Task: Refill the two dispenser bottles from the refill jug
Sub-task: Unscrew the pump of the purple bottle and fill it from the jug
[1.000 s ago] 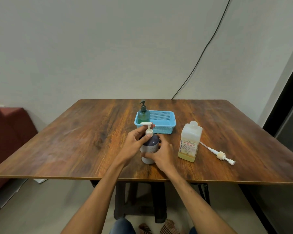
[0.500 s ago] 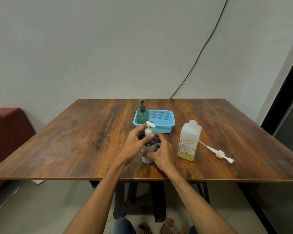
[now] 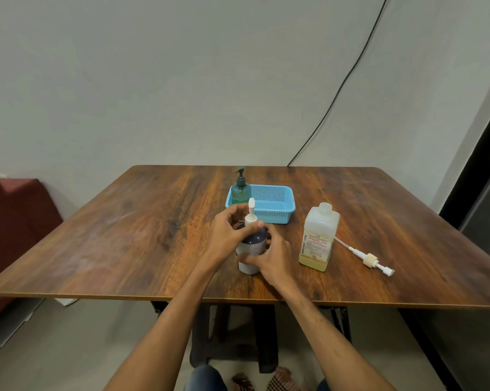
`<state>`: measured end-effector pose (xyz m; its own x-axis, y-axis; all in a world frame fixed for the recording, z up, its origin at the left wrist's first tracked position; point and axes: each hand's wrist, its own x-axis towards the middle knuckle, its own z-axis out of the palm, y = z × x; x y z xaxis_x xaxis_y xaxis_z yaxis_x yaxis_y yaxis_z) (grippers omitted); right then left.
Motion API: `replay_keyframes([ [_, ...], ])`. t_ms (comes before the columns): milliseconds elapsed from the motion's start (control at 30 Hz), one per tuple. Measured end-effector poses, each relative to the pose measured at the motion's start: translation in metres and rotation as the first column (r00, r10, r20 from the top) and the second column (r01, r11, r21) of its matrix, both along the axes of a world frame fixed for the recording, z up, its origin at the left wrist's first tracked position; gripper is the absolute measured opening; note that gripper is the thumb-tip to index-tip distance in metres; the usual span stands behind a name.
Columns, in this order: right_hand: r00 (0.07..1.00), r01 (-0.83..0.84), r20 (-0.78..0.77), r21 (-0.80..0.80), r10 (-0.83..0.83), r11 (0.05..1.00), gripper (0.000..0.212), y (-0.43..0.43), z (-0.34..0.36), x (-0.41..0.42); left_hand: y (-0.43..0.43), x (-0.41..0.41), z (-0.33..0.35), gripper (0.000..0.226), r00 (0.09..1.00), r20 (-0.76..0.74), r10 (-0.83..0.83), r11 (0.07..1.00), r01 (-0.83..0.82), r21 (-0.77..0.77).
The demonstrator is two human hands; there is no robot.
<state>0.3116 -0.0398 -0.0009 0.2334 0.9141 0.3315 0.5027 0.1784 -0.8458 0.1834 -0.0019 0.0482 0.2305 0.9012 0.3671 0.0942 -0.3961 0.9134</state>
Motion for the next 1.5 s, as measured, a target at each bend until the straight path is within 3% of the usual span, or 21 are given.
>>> replay_keyframes([
  [167,1.0,0.007,0.002,-0.007,-0.007,1.0,0.082,0.002,-0.001,0.0,-0.003,-0.007,0.0,0.038,0.985,0.029,-0.169,0.984,0.171,-0.057],
  [367,1.0,0.009,-0.003,0.003,-0.009,1.0,0.082,0.005,-0.006,0.001,0.0,-0.005,0.002,0.031,0.996,0.085,-0.019,1.0,0.02,-0.014],
  [533,1.0,0.005,-0.008,0.007,-0.005,1.0,0.077,0.003,-0.005,0.001,-0.001,0.002,0.001,0.042,0.991,0.068,0.113,0.993,-0.114,0.008],
  [800,1.0,0.004,-0.004,0.012,-0.004,1.0,0.08,0.005,-0.008,0.001,-0.005,-0.007,-0.005,0.04,0.996,0.061,-0.069,0.997,0.07,-0.012],
  [1133,1.0,-0.019,-0.002,0.001,0.019,1.0,0.089,0.003,-0.005,0.002,-0.004,-0.004,0.026,0.034,0.966,0.235,0.107,0.992,-0.12,0.04],
  [1400,0.999,-0.039,-0.017,-0.011,0.038,0.999,0.084,0.0,0.0,0.002,-0.011,-0.016,0.074,0.029,0.924,0.362,0.127,0.971,-0.191,0.147],
  [1500,0.999,-0.042,-0.012,-0.003,0.042,0.999,0.083,0.0,-0.001,0.002,-0.015,-0.028,0.08,0.03,0.896,0.406,0.183,0.929,-0.292,0.227],
])
